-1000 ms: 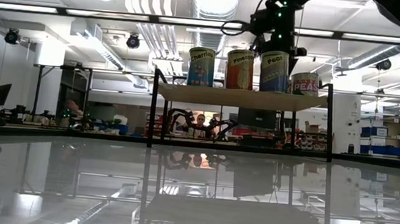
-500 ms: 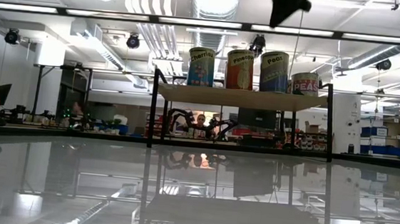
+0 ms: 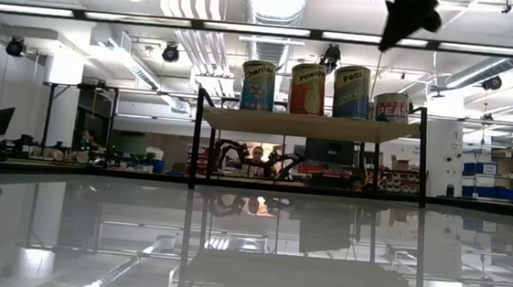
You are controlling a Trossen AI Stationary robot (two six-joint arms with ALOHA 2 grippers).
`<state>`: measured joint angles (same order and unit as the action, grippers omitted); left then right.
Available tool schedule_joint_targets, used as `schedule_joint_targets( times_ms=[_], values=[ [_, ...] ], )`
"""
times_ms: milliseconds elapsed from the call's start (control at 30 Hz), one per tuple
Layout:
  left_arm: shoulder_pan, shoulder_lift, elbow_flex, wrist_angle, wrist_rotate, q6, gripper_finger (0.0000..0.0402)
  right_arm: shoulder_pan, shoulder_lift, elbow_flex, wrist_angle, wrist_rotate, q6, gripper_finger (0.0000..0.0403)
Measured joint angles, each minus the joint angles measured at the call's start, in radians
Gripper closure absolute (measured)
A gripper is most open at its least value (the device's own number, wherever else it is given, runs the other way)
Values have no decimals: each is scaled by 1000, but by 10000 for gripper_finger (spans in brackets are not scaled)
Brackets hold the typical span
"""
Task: Pick and place cans onto a shelf
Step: Adjust the canned goods
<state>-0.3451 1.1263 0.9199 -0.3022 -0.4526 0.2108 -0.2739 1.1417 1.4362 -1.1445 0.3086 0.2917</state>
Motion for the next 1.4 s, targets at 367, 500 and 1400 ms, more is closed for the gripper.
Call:
schedule_joint_targets(
  times_ms=[367,500,1400],
  values=[
    [0,0,0,28,0,-3,358,-119,-154,-275,116,36,23,385],
    [0,0,0,33,0,-3,358,-153,-170,-342,170,35,5,385],
    [0,0,0,33,0,-11,358,-207,-177,-315,244,33,-58,385]
  ],
)
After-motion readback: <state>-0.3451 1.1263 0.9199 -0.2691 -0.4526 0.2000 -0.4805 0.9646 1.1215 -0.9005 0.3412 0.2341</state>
